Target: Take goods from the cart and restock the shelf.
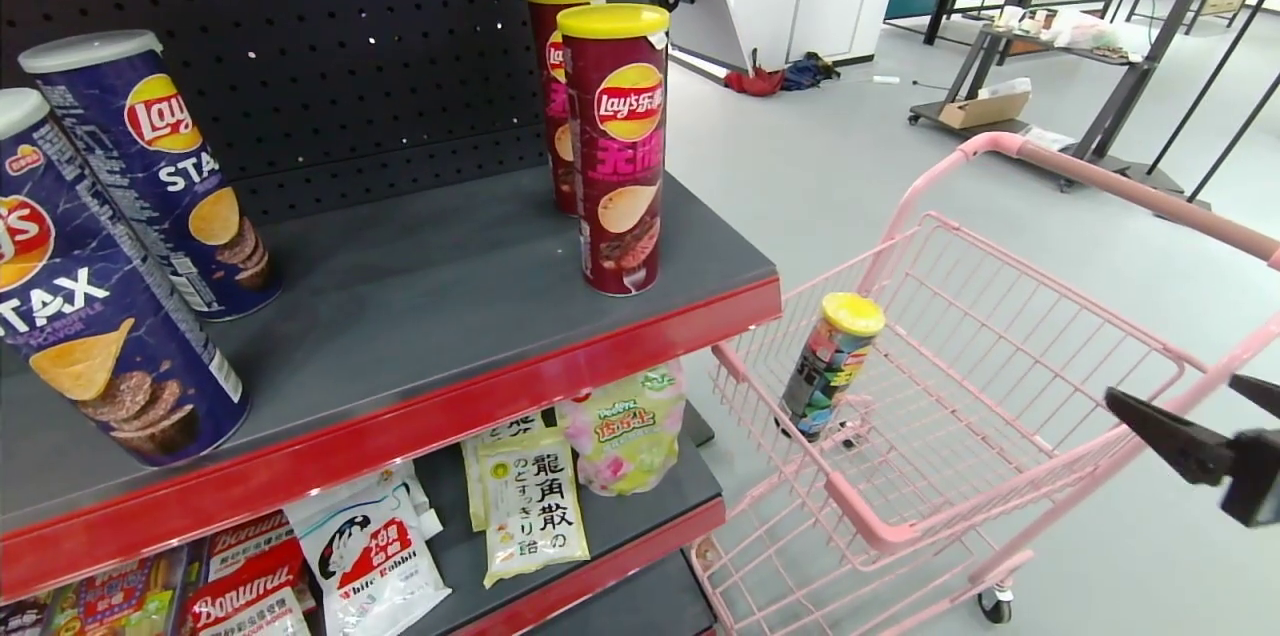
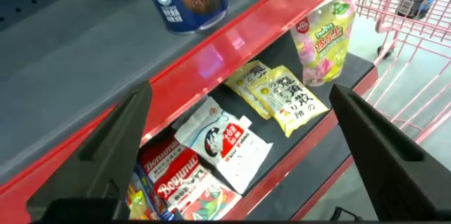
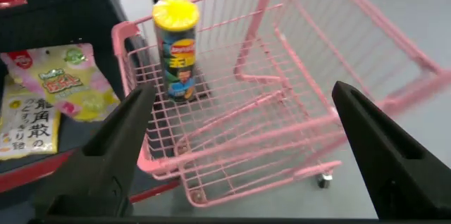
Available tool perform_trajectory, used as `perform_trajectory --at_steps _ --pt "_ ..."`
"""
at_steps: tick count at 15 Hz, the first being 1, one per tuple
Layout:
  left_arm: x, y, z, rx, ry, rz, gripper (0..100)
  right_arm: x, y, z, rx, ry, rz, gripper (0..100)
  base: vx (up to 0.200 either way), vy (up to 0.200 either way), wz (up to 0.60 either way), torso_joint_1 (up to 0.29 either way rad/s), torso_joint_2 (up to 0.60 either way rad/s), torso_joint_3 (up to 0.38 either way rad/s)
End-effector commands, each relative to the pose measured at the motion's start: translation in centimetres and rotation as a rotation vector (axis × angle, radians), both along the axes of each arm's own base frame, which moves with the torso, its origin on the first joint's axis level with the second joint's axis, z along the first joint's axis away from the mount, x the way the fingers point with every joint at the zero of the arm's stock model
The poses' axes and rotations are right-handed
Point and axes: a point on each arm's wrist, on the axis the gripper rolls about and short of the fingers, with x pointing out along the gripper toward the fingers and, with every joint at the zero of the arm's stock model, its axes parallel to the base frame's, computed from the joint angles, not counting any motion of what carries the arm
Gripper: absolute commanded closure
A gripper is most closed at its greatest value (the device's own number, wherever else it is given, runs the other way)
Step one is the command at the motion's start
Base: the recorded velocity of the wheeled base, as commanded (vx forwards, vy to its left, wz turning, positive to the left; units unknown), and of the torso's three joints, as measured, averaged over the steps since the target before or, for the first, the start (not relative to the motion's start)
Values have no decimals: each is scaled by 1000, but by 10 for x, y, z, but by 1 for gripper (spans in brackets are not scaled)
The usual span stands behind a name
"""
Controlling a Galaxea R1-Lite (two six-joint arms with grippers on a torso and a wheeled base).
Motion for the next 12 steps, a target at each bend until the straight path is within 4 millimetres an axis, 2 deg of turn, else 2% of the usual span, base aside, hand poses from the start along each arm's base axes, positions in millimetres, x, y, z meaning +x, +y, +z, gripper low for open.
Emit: perform_trajectory --at_steps 1,3,6,7,10,12 --pt "14 -2 10 10 78 4 0 90 17 -57 35 197 162 0 0 0 0 0 0 0" --pt "16 -3 7 13 94 -6 0 110 22 -75 34 218 180 0 0 0 0 0 0 0" --pt "16 -3 3 15 114 -4 0 129 34 -99 46 224 262 0 0 0 0 0 0 0" --pt "17 -3 3 16 117 -2 0 132 36 -102 46 227 269 0 0 0 0 0 0 0" --pt "18 -3 1 21 129 6 0 163 40 -116 58 208 280 0 0 0 0 0 0 0" --pt "18 -3 1 22 128 11 0 177 42 -119 60 196 283 0 0 0 0 0 0 0"
